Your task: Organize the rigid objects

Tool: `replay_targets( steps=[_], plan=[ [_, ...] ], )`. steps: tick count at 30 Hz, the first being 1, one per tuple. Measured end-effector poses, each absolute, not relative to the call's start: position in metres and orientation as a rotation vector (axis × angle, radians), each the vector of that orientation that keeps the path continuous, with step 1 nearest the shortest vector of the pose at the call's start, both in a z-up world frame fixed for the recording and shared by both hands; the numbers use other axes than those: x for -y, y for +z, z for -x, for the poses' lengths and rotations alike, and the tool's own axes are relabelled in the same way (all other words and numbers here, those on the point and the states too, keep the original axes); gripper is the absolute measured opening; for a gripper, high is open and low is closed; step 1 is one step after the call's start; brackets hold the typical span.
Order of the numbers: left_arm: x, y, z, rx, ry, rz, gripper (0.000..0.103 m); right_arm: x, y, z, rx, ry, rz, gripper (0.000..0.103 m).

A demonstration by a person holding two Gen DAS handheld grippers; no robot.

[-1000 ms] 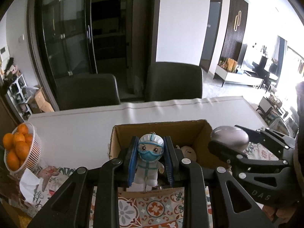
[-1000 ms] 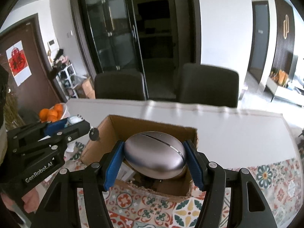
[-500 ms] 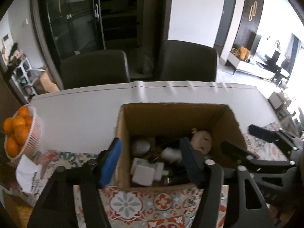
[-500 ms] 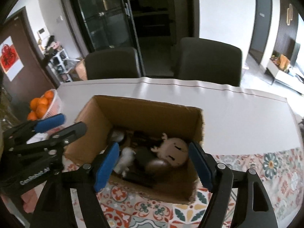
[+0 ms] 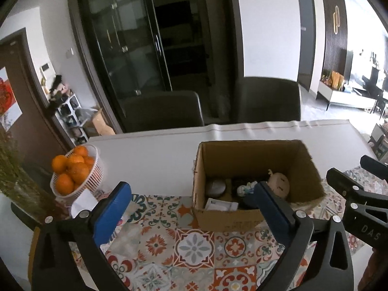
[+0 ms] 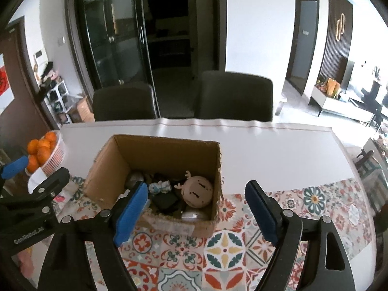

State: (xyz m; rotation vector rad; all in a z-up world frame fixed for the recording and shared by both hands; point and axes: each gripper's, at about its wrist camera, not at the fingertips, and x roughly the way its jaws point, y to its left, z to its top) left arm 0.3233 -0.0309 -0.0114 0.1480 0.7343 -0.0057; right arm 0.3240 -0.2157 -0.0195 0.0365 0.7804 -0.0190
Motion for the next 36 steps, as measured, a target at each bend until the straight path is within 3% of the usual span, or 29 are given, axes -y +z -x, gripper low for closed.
replay_targets(
  steps=[12,36],
  plan=[
    [0.013,0.024,-0.233,-0.603,0.038,-0.13,0.103,0.201,0.028,-0.235,-0.605,-0.081,0.045,0.097],
    [0.016,0.046,-0.129,-0.471,0.062,-0.136,0.103,0.206,0.046,-0.133,-0.525,-0.068,0.011,0.099]
  ],
)
